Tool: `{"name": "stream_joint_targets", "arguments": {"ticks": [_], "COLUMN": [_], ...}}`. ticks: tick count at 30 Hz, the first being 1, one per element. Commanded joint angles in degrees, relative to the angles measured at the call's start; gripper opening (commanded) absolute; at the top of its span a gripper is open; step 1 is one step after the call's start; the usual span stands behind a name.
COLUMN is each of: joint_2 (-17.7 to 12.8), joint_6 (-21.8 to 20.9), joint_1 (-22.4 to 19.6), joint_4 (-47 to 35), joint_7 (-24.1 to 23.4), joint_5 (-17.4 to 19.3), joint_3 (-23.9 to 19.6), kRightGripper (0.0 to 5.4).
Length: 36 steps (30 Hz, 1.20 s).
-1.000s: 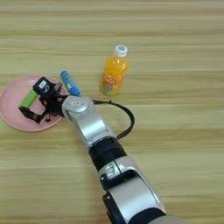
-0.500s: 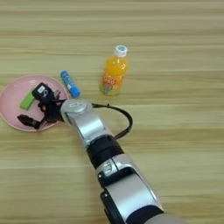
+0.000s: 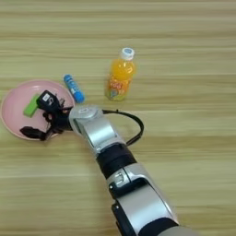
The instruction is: Move the objects on the table
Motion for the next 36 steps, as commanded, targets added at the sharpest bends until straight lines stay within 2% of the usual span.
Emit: {"name": "stream_joint_targets", "arguments": {"ticks": [1,13,22,30,36], "joint_2": [-3.31,-9.54,-12.77,-15.21,-17.19], "joint_6": [-4.07,-11.04,-16.64,-18.73,-20.69], "joint_1": [-1.15,3.02,5.62,7.52,8.32], "joint_4": [-4.21,-9.05,-12.15,-14.64,-14.70], "joint_7": [1.19,8.81,14.10,20.47,24.38], "joint_5": [-1.16,-1.79,-1.51,0.36,0.35], "joint_3": [0.73,3.22,4.69,5.27,5.84], "kRightGripper": [5.35,5.35,5.35,5.35,5.35]}}
